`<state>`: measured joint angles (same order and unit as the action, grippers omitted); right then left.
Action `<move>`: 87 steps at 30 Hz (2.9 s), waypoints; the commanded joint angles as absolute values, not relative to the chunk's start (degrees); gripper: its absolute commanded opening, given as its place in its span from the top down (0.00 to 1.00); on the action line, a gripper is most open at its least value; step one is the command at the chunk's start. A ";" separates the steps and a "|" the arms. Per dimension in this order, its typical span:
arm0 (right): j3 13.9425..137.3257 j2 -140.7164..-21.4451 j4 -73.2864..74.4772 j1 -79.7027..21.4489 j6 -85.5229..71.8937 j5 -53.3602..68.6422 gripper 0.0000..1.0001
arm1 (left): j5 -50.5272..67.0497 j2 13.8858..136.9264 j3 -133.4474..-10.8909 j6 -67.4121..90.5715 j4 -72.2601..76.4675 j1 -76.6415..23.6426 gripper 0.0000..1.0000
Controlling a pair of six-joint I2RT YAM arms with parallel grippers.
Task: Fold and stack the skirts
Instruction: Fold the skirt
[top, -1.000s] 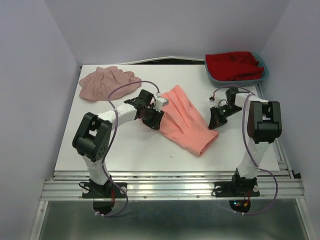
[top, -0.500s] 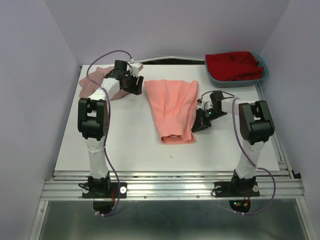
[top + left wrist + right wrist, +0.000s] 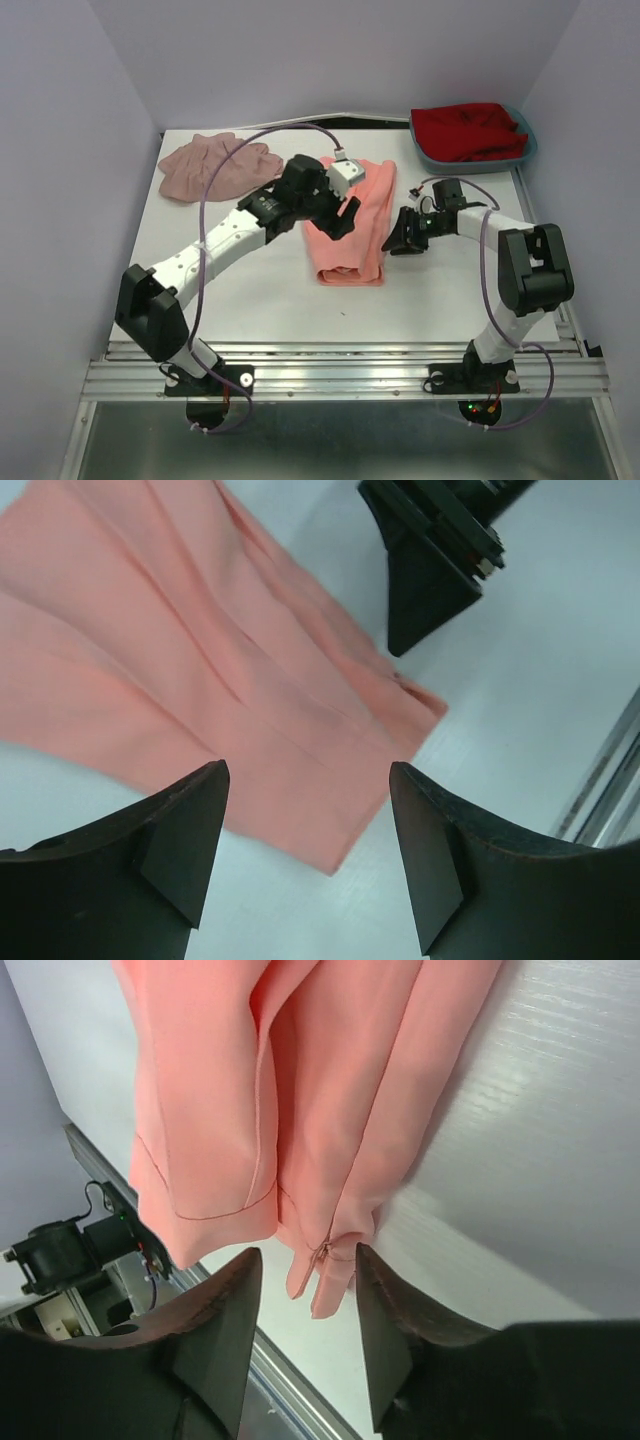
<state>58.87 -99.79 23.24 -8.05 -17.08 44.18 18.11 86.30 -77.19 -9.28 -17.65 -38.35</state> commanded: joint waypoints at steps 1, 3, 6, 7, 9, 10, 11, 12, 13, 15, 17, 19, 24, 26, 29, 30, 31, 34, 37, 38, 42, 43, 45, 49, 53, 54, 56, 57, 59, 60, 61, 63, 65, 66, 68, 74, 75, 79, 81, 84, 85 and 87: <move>55.55 -101.07 17.59 -8.00 -23.01 44.46 0.50 | 11.52 91.14 -74.18 -0.54 -17.40 -42.35 0.27; 54.06 -102.65 15.31 -8.00 -24.08 44.21 0.51 | 8.37 92.89 -74.00 1.65 -16.79 -44.90 0.29; 52.57 -103.71 13.46 -8.00 -25.04 43.77 0.51 | 5.98 95.18 -74.35 3.16 -16.44 -47.10 0.29; 52.21 -103.80 12.84 -8.00 -25.31 43.68 0.51 | 5.80 95.88 -74.96 3.51 -16.61 -47.37 0.29; 51.42 -104.15 11.52 -8.00 -26.19 44.20 0.51 | 5.80 97.73 -75.58 3.95 -16.70 -48.07 0.29; 51.24 -104.32 11.17 -8.00 -26.37 44.56 0.53 | 6.24 99.13 -76.11 3.96 -16.79 -48.16 0.29; 50.98 -104.59 10.81 -8.00 -26.63 44.82 0.53 | 6.76 99.84 -76.20 4.13 -16.79 -48.25 0.30; 50.37 -104.76 10.03 -8.00 -27.15 45.26 0.55 | 7.81 100.45 -76.29 4.57 -16.96 -48.34 0.30; 50.10 -104.85 9.67 -8.00 -27.25 45.61 0.56 | 8.43 100.98 -76.12 4.57 -16.88 -48.34 0.31; 49.49 -104.94 8.53 -8.00 -27.77 45.88 0.57 | 9.40 102.13 -76.03 4.92 -16.61 -48.51 0.32; 49.22 -105.29 8.35 -8.00 -27.60 46.05 0.60 | 9.93 102.48 -75.68 5.10 -16.09 -49.04 0.34; 49.39 -105.64 8.35 -8.00 -27.60 46.23 0.64 | 10.37 102.92 -75.67 5.27 -15.82 -49.48 0.38; 49.31 -106.08 8.00 -8.00 -28.04 47.02 0.72 | 11.86 103.10 -75.67 5.71 -14.77 -49.75 0.59; 49.04 -106.08 7.91 -8.00 -28.04 47.11 0.78 | 12.65 102.92 -76.20 5.63 -14.24 -50.18 0.67; 49.04 -106.35 7.82 -8.00 -27.95 47.55 0.85 | 13.97 102.92 -76.81 5.10 -13.89 -50.62 0.87; 49.04 -106.35 7.82 -8.00 -28.04 47.64 0.86 | 14.58 103.35 -76.99 5.01 -13.97 -50.89 0.94; 49.13 -106.35 7.82 -8.00 -27.95 47.72 0.87 | 14.94 103.62 -77.25 4.92 -13.97 -51.06 0.95; 49.04 -106.44 7.74 -8.00 -28.04 47.99 0.88 | 15.38 104.76 -77.26 5.27 -14.06 -51.06 0.97; 48.96 -106.00 7.82 -8.00 -28.04 47.99 0.91 | 14.77 105.20 -77.26 5.71 -13.97 -51.06 0.97; 48.87 -106.00 7.74 -8.00 -28.12 47.90 0.92 | 14.85 105.21 -77.34 5.71 -13.97 -51.06 1.00; 48.52 -106.26 7.12 -8.00 -28.65 48.43 0.94 | 16.78 105.03 -77.43 5.63 -13.27 -51.50 1.00; 48.52 -106.35 6.95 -8.00 -28.91 48.51 0.94 | 17.22 105.03 -77.43 5.63 -13.01 -51.68 1.00; 48.43 -106.44 6.86 -8.00 -28.92 48.87 0.96 | 18.54 105.21 -77.43 5.54 -12.05 -52.21 1.00; 48.17 -106.17 6.77 -8.00 -29.00 49.04 0.96 | 19.68 106.26 -77.69 5.80 -10.29 -52.65 1.00; 47.90 -106.08 6.59 -8.00 -29.00 49.13 0.97 | 21.00 108.97 -78.66 5.89 -8.18 -52.73 1.00; 47.81 -106.08 6.42 -8.00 -29.09 49.13 0.97 | 21.27 109.42 -78.84 5.89 -7.74 -52.73 1.00; 47.29 -106.00 5.89 -8.00 -29.53 49.22 0.98 | 21.79 111.00 -79.80 5.89 -6.60 -52.73 1.00; 47.20 -105.91 5.63 -8.00 -29.53 49.31 0.98 | 22.14 111.35 -80.15 5.98 -6.33 -52.73 1.00; 47.11 -106.00 5.54 -8.00 -29.44 49.22 0.99 | 22.94 112.06 -81.38 6.33 -5.89 -52.73 1.00; 47.11 -105.91 5.80 -8.00 -29.27 49.31 0.99 | 23.46 112.06 -81.65 6.76 -5.63 -52.73 1.00; 47.20 -105.91 6.06 -8.00 -28.66 49.05 0.99 | 23.64 111.80 -82.00 6.94 -5.63 -52.73 1.00; 47.20 -105.65 6.59 -8.00 -28.39 48.78 0.99 | 23.20 110.22 -81.91 7.21 -6.24 -52.73 1.00; 47.11 -105.38 6.85 -8.00 -27.95 48.43 0.99 | 22.07 107.51 -80.78 6.95 -6.94 -52.65 1.00; 47.02 -105.29 6.86 -8.00 -27.86 48.25 0.99 | 21.28 106.53 -80.25 6.86 -7.47 -52.65 1.00; 46.93 -105.29 6.86 -8.00 -27.69 47.99 0.99 | 20.92 104.51 -78.93 6.68 -8.17 -52.65 1.00; 46.67 -105.12 6.24 -8.00 -28.04 48.51 0.99 | 21.80 101.16 -78.13 7.38 -9.41 -52.65 1.00; 46.67 -105.03 6.15 -8.00 -28.12 48.52 0.99 | 22.23 101.60 -78.22 7.47 -8.97 -52.73 1.00; 46.58 -104.59 6.15 -8.00 -28.04 48.69 0.99 | 23.20 103.62 -78.31 7.65 -6.86 -52.73 1.00; 46.50 -104.41 6.50 -8.00 -27.69 48.69 0.99 | 23.20 105.81 -78.48 7.21 -5.63 -52.73 1.00; 46.76 -104.41 7.38 -8.00 -26.90 48.52 0.99 | 23.64 109.32 -78.23 7.12 -4.23 -52.65 1.00; 47.19 -104.33 7.82 -8.00 -26.29 48.43 0.99 | 24.34 110.03 -77.87 7.47 -3.70 -52.65 1.00; 47.81 -104.15 8.87 -8.00 -25.67 48.25 0.98 | 24.87 111.53 -76.91 7.65 -1.77 -52.65 1.00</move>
